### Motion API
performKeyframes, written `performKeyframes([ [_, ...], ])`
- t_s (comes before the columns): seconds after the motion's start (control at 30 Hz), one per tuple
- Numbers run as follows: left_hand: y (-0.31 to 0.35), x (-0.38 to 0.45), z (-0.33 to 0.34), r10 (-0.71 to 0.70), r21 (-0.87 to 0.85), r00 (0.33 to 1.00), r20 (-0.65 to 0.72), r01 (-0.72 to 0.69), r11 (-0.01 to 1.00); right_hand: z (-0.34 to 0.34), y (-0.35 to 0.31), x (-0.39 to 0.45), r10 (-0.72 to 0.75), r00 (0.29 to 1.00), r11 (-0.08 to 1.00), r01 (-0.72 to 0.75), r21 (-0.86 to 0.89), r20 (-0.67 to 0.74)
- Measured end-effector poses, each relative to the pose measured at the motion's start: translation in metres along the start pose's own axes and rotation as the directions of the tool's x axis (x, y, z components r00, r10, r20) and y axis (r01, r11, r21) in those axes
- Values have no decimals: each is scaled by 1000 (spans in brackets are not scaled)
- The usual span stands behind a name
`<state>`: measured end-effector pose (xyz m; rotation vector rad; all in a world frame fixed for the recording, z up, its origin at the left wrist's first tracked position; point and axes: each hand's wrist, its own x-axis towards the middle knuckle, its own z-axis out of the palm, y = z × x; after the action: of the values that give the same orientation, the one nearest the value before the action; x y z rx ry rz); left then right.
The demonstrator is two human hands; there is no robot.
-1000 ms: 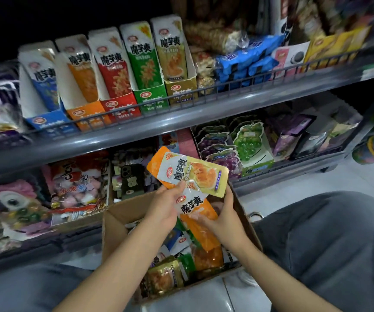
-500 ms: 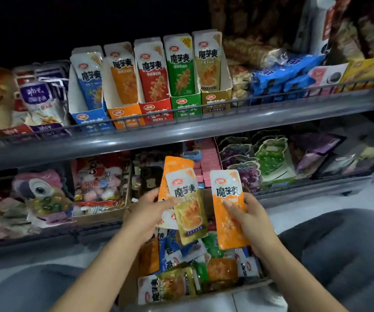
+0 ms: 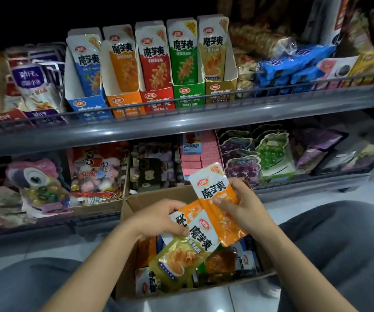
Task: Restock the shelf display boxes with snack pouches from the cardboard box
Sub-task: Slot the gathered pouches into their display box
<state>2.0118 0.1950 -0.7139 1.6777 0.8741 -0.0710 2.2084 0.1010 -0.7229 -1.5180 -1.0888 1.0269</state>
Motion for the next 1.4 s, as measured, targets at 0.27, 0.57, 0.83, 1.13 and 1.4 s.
performKeyframes([
  [0.27,-14,4,-10,-194,-341,973,-124,142,929,-10,0,3,89,894,971,20,238,-439],
  [0.57,1,14,15,-209,-859,937,-281,-149,490,10,13,-3,408,883,759,-186,624,-234],
  [0.83,13,15,32,-133,-820,932,-337,-221,528,35,15,-13,336,919,857,-206,472,-208],
  [1.13,14,10,32,-32,-590,900,-434,-257,766,27,6,0,240,943,931,-156,331,-229],
  [1.4,23,7,26,-123,-726,928,-353,-189,661,13,-2,11,200,975,908,-148,391,-97],
])
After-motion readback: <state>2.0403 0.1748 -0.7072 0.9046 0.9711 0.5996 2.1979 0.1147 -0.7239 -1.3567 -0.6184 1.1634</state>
